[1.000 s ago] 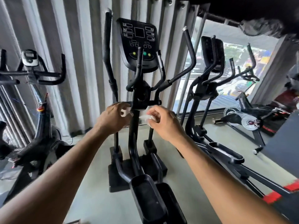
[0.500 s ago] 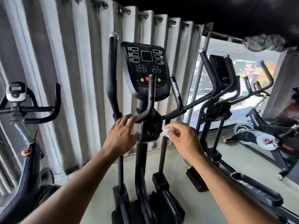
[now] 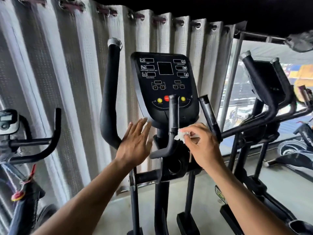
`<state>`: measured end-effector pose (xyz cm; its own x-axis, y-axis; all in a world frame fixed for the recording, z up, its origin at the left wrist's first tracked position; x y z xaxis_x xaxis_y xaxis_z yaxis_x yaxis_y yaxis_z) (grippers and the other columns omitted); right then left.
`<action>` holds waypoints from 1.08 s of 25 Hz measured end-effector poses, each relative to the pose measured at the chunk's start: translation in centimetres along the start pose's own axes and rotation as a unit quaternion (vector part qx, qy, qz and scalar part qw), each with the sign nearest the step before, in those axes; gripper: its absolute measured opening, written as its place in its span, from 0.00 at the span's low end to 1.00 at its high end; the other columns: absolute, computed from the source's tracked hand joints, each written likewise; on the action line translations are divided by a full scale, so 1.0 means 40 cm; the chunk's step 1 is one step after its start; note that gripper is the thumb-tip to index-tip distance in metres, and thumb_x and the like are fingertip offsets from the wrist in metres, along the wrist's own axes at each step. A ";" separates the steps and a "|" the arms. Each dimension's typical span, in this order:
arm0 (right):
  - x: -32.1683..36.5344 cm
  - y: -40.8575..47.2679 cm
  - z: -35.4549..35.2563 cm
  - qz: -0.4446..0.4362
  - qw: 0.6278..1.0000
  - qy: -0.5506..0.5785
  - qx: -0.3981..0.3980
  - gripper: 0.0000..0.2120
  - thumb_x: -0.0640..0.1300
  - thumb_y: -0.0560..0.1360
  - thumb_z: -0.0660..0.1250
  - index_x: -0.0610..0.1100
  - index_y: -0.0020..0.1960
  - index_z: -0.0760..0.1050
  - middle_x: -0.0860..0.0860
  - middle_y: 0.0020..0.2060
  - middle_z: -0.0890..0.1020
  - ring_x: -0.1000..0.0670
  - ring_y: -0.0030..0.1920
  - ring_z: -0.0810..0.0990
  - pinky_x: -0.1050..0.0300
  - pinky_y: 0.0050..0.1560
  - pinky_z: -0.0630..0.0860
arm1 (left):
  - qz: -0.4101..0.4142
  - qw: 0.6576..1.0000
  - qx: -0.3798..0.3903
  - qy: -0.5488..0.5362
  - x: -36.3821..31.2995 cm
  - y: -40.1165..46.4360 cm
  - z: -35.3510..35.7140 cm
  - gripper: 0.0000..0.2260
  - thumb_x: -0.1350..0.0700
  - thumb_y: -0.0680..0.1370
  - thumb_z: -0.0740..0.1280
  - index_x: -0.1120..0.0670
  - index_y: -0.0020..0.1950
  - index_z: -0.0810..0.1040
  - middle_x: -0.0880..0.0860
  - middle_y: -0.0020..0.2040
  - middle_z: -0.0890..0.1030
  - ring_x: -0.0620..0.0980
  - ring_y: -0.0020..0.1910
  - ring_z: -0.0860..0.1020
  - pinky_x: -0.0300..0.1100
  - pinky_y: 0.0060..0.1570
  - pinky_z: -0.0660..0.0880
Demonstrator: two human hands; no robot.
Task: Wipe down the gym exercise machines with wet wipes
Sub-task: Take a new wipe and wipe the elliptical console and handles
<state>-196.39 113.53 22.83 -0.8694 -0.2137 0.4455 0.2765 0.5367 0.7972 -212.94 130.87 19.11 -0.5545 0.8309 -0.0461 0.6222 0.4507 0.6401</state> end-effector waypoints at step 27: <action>-0.069 0.182 0.156 -0.171 0.936 -0.254 0.176 0.05 0.35 0.77 0.67 0.44 0.47 0.78 0.52 0.49 0.70 0.52 0.48 0.70 0.60 0.36 0.77 | -0.041 0.983 -0.174 -0.036 0.141 0.461 0.327 0.33 0.51 0.76 0.61 0.55 0.82 0.64 0.56 0.84 0.57 0.58 0.84 0.48 0.63 0.81 0.49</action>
<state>-194.54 123.12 24.84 -0.9895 -0.0557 -0.1335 -0.1285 0.7622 0.6345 -197.36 148.14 20.63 -0.5464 0.8233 -0.1537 0.3438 0.3878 0.8552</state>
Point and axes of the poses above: each hand's wrist, its own y-axis towards the middle knuckle, its own z-axis out of the palm, x = y × z, the point moved 5 cm from there along y, towards the middle knuckle
